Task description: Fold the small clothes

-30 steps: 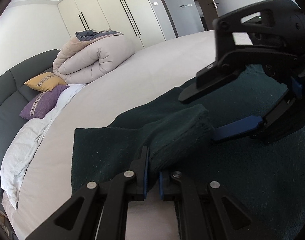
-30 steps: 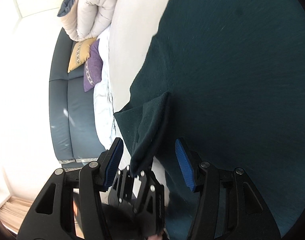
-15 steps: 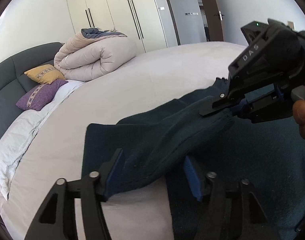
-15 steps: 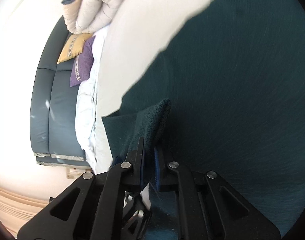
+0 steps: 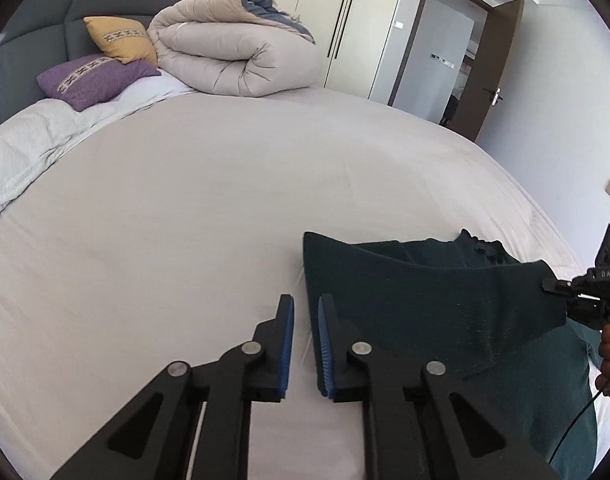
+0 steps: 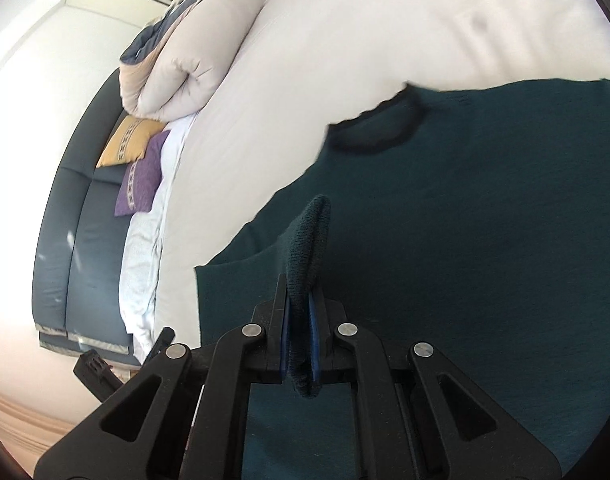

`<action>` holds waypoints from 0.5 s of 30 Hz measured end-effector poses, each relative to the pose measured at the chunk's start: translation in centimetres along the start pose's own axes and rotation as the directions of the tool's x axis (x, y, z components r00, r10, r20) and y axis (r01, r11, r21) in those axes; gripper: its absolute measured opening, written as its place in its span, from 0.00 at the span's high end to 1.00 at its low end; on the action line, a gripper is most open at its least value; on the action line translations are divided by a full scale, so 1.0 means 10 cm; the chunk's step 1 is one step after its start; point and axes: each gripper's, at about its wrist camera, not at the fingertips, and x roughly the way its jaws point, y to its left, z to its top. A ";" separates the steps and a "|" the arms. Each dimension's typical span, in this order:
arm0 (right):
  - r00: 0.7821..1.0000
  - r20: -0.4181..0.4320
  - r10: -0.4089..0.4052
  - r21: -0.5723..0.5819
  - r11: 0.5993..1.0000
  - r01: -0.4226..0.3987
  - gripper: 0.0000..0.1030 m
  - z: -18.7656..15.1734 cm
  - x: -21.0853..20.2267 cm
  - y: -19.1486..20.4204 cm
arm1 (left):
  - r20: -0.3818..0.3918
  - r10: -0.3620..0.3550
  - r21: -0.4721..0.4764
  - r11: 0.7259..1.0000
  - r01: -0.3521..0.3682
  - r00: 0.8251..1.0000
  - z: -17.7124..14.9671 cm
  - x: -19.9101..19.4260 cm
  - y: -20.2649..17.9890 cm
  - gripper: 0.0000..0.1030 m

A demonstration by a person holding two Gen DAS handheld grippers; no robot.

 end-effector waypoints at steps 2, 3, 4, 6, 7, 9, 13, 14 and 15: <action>1.000 0.013 -0.008 0.012 1.000 0.008 0.93 0.04 -0.07 -0.07 | -0.015 -0.009 -0.012 1.000 0.009 1.000 0.05 0.05 0.01 0.89; 1.000 0.021 -0.011 0.021 1.000 0.010 0.93 0.04 -0.12 -0.16 | -0.023 -0.011 -0.009 1.000 0.011 1.000 0.08 0.08 -0.01 0.92; 1.000 0.027 -0.012 0.029 1.000 0.011 0.93 0.06 -0.19 -0.25 | -0.030 -0.013 -0.002 1.000 0.013 0.999 0.11 0.11 -0.02 0.93; 0.999 0.040 -0.020 0.049 0.999 0.018 0.93 0.08 -0.25 -0.36 | -0.037 -0.019 0.016 1.000 0.020 0.999 0.17 0.16 -0.08 0.93; 0.999 0.046 -0.024 0.063 0.998 0.021 0.93 0.11 -0.27 -0.43 | -0.039 -0.019 0.028 0.999 0.020 0.999 0.19 0.18 -0.12 0.93; 0.998 0.060 -0.031 0.088 0.996 0.025 0.93 0.11 -0.38 -0.63 | -0.048 -0.025 0.050 0.998 0.028 0.999 0.22 0.22 -0.21 0.93; 0.996 0.086 -0.035 0.122 0.992 0.025 0.93 0.14 -0.71 -1.08 | -0.075 -0.043 0.084 0.995 0.049 0.996 0.24 0.35 -0.39 0.93; 0.995 0.090 -0.041 0.127 0.991 0.029 0.93 0.18 -0.72 -1.08 | -0.081 -0.047 0.091 0.994 0.054 0.996 0.25 0.38 -0.44 0.93; 0.995 0.093 -0.047 0.130 0.991 0.034 0.93 0.15 -0.85 -1.25 | -0.088 -0.051 0.095 0.994 0.059 0.995 0.25 0.41 -0.48 0.93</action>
